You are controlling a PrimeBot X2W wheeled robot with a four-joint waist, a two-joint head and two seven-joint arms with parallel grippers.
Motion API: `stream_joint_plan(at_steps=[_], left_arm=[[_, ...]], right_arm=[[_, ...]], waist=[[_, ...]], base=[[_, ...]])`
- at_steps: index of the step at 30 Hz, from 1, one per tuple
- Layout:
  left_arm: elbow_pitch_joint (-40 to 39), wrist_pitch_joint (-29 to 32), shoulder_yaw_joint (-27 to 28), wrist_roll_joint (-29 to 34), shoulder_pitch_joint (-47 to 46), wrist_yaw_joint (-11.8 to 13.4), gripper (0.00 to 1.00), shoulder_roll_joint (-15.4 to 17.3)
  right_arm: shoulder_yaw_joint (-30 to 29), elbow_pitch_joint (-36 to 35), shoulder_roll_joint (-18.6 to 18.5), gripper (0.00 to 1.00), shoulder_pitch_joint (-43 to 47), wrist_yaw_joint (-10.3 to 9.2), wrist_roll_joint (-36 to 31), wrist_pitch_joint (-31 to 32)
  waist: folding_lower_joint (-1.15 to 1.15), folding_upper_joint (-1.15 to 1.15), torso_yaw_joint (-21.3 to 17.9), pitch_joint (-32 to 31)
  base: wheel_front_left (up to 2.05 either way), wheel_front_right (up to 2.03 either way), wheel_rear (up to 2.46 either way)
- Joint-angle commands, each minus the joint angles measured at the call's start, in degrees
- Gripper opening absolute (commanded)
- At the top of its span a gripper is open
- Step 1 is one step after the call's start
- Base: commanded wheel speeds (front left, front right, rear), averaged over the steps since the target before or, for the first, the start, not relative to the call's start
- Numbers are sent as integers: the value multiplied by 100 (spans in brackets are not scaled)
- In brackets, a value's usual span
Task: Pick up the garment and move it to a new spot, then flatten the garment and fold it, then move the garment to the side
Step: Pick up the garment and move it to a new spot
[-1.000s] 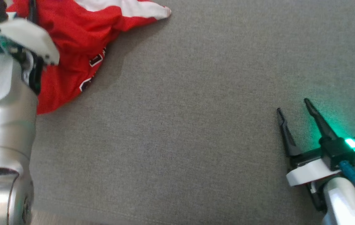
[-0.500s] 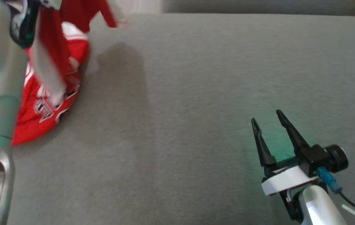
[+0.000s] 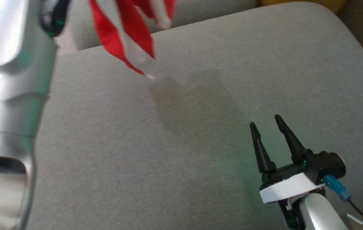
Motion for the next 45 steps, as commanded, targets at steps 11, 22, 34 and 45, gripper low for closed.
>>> stream_joint_plan(at_steps=[11, 22, 34, 45], left_arm=[[-243, -1058, -992, -59, 2055, -31, 0, -260], [-127, -1895, -1889, 440, 4788, 592, 100, -986], [-1956, -1899, 24, 884, 6804, 1475, 100, -921], [-3147, -1900, 1175, 1720, 8012, 1833, 100, -1015]], right_arm=[[159, -131, 25, 100, -59, -4, 187, -32], [-157, -124, 26, 100, 156, -4, 96, -32], [-361, 16, 26, 100, 629, -4, -110, -32], [-457, 78, 26, 100, 1201, -4, -139, -32]], waist=[[0, 0, -568, -62], [0, 0, 229, -186], [0, 0, 921, -880], [0, 0, 1207, -1295]], base=[[0, 0, 0], [0, 0, 0], [0, 0, 0], [0, 0, 0]])
